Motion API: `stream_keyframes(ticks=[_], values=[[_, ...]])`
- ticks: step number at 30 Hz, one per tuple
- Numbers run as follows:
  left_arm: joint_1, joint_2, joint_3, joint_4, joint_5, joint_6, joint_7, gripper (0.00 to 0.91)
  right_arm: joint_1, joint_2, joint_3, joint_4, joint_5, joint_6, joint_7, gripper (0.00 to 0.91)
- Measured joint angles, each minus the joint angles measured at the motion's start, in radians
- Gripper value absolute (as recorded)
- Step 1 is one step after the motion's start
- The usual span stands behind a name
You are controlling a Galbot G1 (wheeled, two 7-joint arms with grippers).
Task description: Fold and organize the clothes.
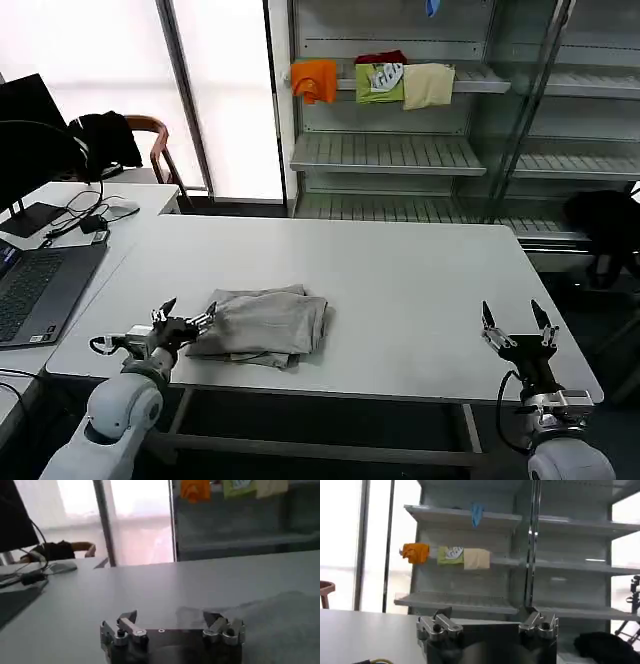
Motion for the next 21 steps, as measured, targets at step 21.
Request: stream_keyframes(ticks=[21], values=[[-0.004, -0.063, -0.007, 0.012, -0.131, 0.044, 0.001, 0.907, 0.004, 0.001, -0.01, -0.005, -0.011, -0.002, -0.002, 0.907]])
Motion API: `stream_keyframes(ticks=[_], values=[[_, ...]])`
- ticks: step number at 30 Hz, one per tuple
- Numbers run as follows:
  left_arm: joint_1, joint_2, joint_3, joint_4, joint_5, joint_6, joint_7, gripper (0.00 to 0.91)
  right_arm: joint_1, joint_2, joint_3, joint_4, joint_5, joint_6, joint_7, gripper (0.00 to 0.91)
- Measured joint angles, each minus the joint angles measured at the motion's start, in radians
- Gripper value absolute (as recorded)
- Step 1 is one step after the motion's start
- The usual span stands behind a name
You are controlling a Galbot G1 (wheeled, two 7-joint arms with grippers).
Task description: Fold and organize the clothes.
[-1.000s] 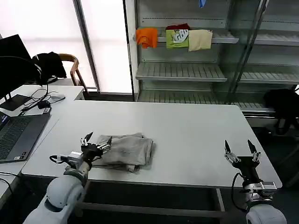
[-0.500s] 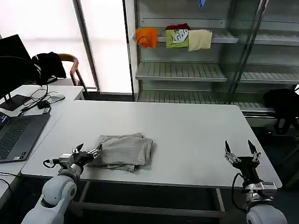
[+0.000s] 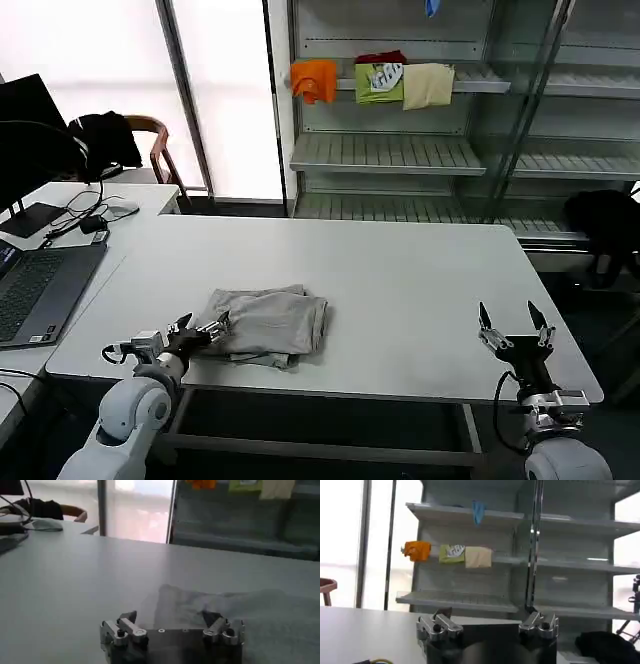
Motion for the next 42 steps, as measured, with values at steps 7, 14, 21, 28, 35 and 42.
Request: stream_keyframes(ticks=[7, 14, 21, 28, 35, 42], values=[[0.0, -0.013, 0.007, 0.013, -0.024, 0.003, 0.007, 0.907, 0.002, 0.0, 0.0, 0.004, -0.001, 0.0, 0.0, 0.907], [-0.007, -0.012, 0.007, 0.032, -0.048, 0.004, 0.02, 0.322, -0.001, -0.004, 0.002, 0.007, -0.001, -0.001, 0.0, 0.907], [-0.009, -0.009, 0.015, 0.034, -0.051, -0.003, 0.032, 0.0, -0.001, -0.005, 0.004, 0.011, 0.0, -0.001, 0.0, 0.907], [-0.009, -0.002, 0.023, 0.034, -0.045, -0.008, 0.038, 0.0, -0.003, -0.005, 0.004, 0.014, 0.0, -0.001, 0.0, 0.907], [-0.01, 0.006, 0.03, 0.026, -0.038, -0.004, 0.044, 0.0, 0.0, -0.005, 0.004, 0.015, 0.0, -0.001, 0.0, 0.907], [-0.015, 0.024, 0.016, 0.003, -0.042, -0.012, 0.04, 0.0, 0.005, -0.003, 0.0, 0.015, 0.0, -0.002, 0.0, 0.907]])
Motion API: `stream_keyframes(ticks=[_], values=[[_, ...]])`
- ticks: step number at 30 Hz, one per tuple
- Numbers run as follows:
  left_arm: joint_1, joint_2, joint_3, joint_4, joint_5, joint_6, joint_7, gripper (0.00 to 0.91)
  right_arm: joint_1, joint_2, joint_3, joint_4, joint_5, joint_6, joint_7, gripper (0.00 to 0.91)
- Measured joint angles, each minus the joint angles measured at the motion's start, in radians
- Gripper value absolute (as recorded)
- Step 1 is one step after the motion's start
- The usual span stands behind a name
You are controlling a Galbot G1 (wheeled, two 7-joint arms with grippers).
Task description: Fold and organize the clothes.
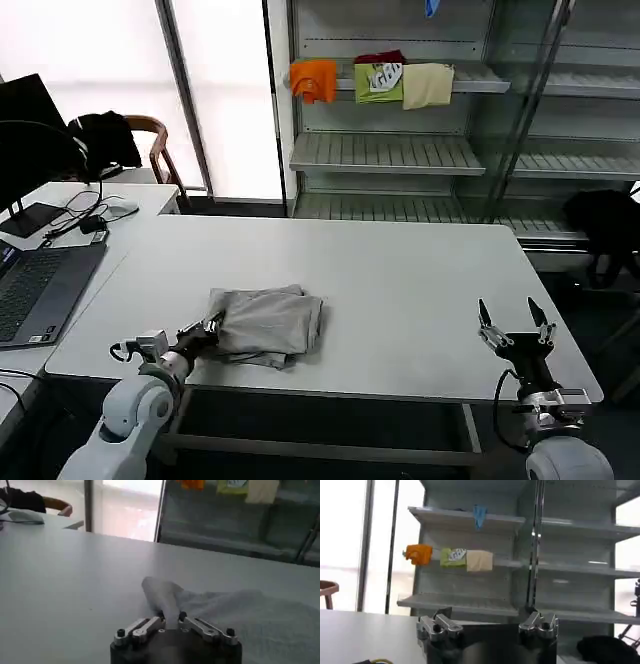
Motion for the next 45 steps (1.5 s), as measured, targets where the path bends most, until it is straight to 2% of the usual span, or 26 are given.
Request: stream_keyframes(ticks=[6, 16, 22, 28, 37, 39, 40, 41, 45], values=[[-0.002, 0.06, -0.041, -0.004, -0.01, -0.017, 0.0, 0.0, 0.005, -0.002, 0.0, 0.002, 0.0, -0.001, 0.0, 0.907], [-0.055, 0.291, -0.181, 0.031, 0.037, -0.046, 0.052, 0.0, 0.025, 0.006, -0.019, -0.004, -0.005, -0.004, -0.001, 0.907], [-0.132, 0.366, -0.196, -0.022, 0.118, -0.038, 0.109, 0.0, 0.024, 0.003, -0.015, 0.0, -0.004, -0.008, -0.001, 0.907], [-0.142, 0.336, -0.069, -0.054, 0.241, -0.058, 0.148, 0.0, 0.018, -0.003, -0.005, -0.004, 0.004, -0.003, -0.001, 0.907], [-0.13, 0.177, 0.184, -0.057, 0.378, -0.062, 0.138, 0.04, 0.026, 0.006, -0.015, -0.012, -0.003, -0.003, -0.001, 0.907], [-0.138, 0.15, 0.227, -0.068, 0.383, -0.051, 0.114, 0.302, 0.029, 0.005, -0.017, -0.015, -0.003, -0.003, -0.001, 0.907], [-0.143, 0.138, 0.247, -0.074, 0.382, -0.044, 0.1, 0.675, 0.031, 0.004, -0.017, -0.016, -0.003, -0.003, -0.001, 0.907], [-0.149, 0.127, 0.265, -0.078, 0.379, -0.039, 0.084, 0.907, 0.033, 0.004, -0.018, -0.018, -0.003, -0.004, -0.002, 0.907], [-0.181, 0.083, 0.334, -0.082, 0.368, -0.024, 0.008, 0.907, 0.042, 0.005, -0.025, -0.02, -0.003, -0.009, -0.003, 0.907]])
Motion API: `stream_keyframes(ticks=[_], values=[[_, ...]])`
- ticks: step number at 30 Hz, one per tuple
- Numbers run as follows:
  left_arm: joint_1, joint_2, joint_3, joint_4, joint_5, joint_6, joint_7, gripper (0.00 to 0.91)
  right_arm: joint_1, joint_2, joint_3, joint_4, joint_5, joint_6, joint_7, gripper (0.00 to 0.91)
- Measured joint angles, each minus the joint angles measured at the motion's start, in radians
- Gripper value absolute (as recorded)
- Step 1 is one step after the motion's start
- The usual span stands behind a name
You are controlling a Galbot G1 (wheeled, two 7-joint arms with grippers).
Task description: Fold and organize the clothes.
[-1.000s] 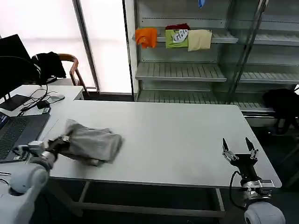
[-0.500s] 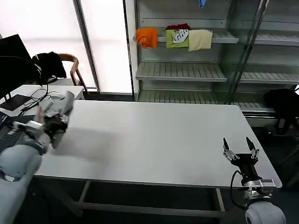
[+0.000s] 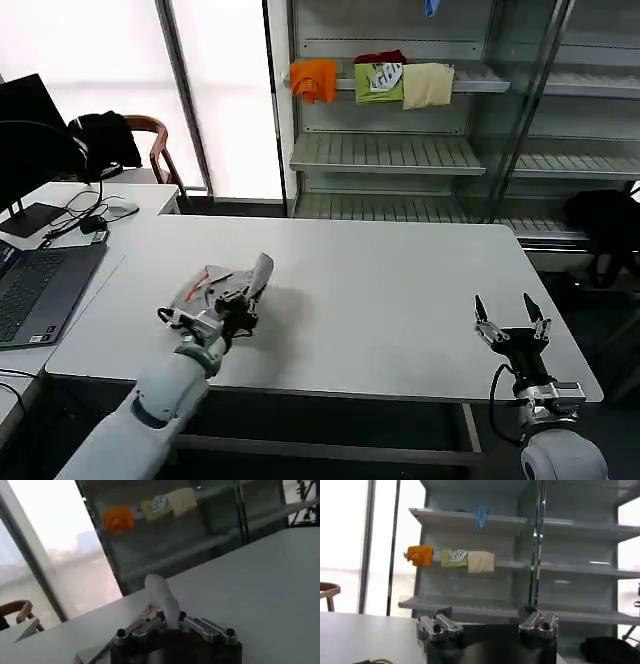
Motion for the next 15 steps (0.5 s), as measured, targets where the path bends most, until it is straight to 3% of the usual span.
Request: stream_keyframes(ticks=[8, 15], values=[[-0.065, -0.044, 0.124, -0.04, 0.054, 0.043, -0.161, 0.907, 0.034, 0.01, -0.03, 0.011, -0.008, -0.031, -0.008, 0.907], [-0.079, -0.035, 0.122, -0.136, 0.089, 0.07, -0.237, 0.907, 0.099, 0.031, -0.096, 0.016, -0.01, -0.085, -0.012, 0.907]])
